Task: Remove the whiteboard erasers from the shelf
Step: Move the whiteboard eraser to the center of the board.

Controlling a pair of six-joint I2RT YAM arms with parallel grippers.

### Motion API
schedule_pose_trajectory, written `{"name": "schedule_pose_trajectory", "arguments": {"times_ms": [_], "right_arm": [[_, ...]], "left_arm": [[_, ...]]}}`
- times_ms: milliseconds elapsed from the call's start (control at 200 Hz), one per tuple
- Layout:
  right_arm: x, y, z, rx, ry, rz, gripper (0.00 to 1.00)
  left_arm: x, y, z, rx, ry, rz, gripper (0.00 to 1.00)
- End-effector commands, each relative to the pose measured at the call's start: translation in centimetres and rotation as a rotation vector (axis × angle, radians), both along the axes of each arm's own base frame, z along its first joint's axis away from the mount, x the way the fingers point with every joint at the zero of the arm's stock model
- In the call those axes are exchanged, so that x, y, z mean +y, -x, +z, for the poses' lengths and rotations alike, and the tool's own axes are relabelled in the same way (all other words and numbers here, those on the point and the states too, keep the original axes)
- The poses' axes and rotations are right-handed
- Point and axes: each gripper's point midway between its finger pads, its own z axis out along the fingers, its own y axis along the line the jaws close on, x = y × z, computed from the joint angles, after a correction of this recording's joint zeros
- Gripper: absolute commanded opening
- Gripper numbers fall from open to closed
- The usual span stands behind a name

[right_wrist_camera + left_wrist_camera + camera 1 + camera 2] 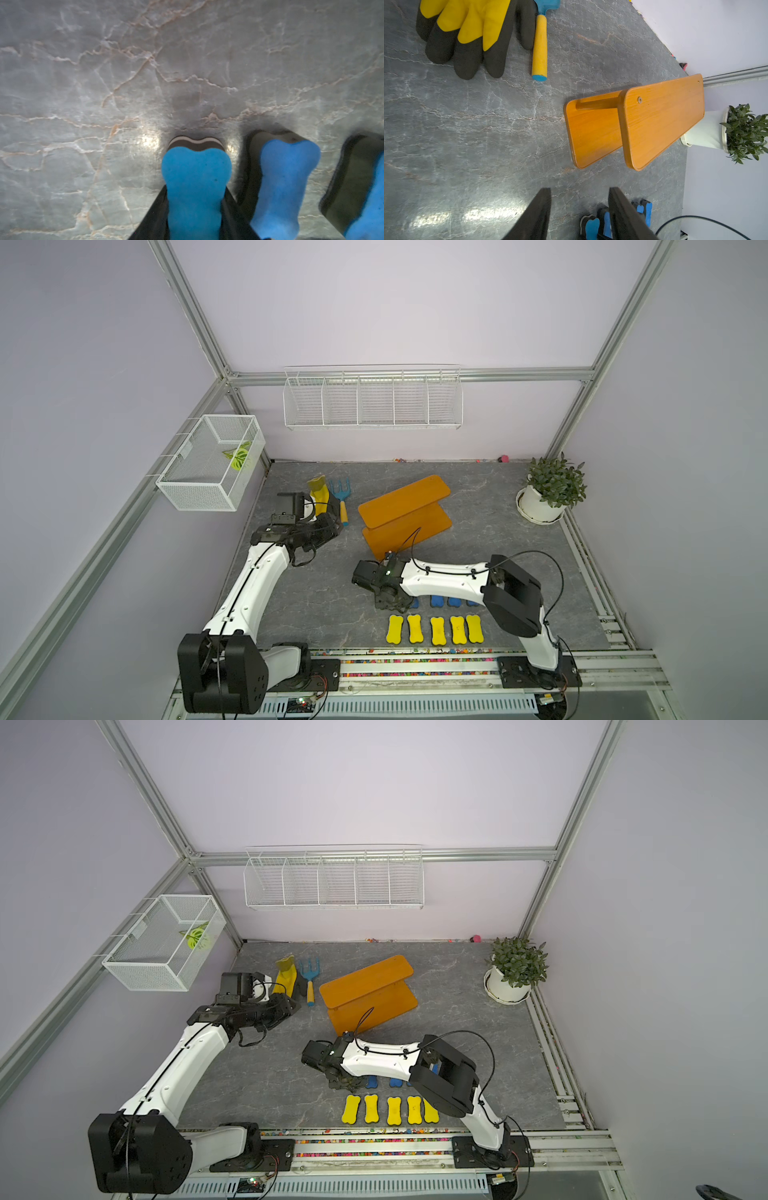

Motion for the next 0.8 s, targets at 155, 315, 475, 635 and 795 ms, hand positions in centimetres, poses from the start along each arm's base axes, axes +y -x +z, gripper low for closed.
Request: {"name": "schedule_pose_trajectory", "arguments": {"times_ms": [155,315,475,635,795], "right_arm": [[0.0,0.0,-0.2,0.017,0.007,-0.003,0.45],[0.0,-0.1,0.5,-0.001,-0.004,0.002,0.49],[0.0,-0.7,2.6,-0.046,-0.011,0.017,0.52],[-0.2,-2.0,7.2,-0.178,-0.034,0.038,0.52],[-3.3,-5.2,14.4,-0.518,-0.039,0.068,0.57]], "left_arm": [[-0.5,0.3,0.4,-0.019,0.034,-0.025,0.52],[-0.4,0.3,0.4,-0.019,0.029,-0.02,0.53],[-0.5,0.4,0.6,-0.031,0.032,-0.028,0.53],[-0.3,0.5,1.0,-0.054,0.015,-0.031,0.59],[0.7,-0.3,1.9,-0.117,-0.03,0.039,1.0]]}}
